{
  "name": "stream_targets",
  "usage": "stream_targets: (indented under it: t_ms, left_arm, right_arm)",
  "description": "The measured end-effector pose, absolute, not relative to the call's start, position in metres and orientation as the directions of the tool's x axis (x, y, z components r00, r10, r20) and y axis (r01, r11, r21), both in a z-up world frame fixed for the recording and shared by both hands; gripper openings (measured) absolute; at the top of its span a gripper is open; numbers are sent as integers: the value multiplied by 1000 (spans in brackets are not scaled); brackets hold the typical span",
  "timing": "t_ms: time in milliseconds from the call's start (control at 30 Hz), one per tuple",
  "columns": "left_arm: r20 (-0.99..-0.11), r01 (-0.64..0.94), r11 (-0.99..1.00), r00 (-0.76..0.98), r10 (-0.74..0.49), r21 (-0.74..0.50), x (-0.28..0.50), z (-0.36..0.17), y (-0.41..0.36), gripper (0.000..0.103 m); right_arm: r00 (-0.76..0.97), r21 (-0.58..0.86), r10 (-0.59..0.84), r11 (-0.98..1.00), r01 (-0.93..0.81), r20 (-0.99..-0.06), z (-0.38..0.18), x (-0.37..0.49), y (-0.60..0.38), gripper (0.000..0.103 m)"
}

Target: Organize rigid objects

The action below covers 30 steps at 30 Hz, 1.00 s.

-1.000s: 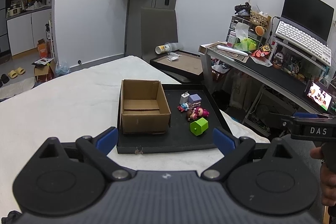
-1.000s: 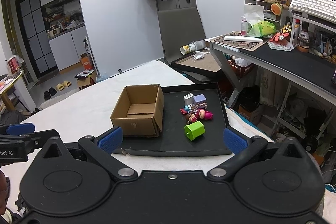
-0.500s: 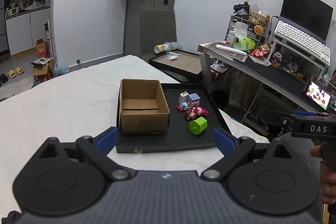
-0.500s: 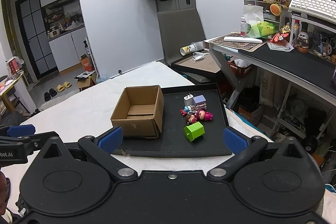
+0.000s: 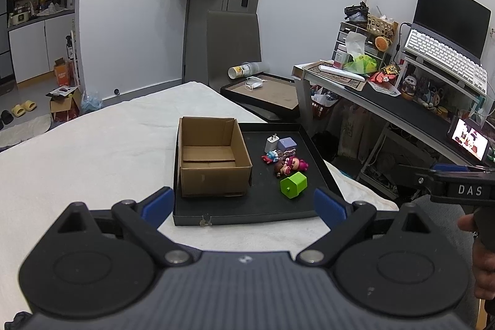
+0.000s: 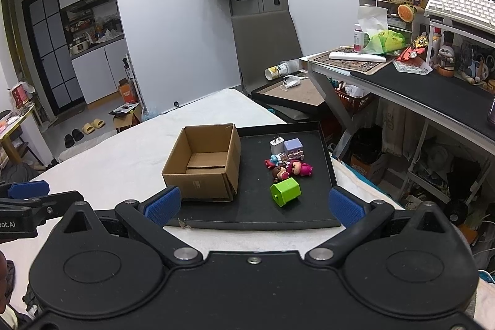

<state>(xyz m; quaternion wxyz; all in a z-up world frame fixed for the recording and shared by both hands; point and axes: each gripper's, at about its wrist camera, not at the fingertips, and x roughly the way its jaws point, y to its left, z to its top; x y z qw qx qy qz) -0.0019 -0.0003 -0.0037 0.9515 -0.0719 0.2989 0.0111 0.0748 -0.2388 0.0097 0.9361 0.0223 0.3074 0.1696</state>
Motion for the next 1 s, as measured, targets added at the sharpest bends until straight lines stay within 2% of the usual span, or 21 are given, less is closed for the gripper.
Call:
stream_targets:
  t_ms: [600, 1000]
  left_arm:
    - [-595, -59, 990, 804, -30, -130, 14, -9, 6, 96]
    - [-627, -62, 989, 778, -37, -136, 45, -23, 12, 96]
  right_arm:
    - [744, 146, 329, 942, -302, -582, 8, 83, -236, 103]
    - [710, 159, 314, 947, -278, -630, -9, 117, -235, 103]
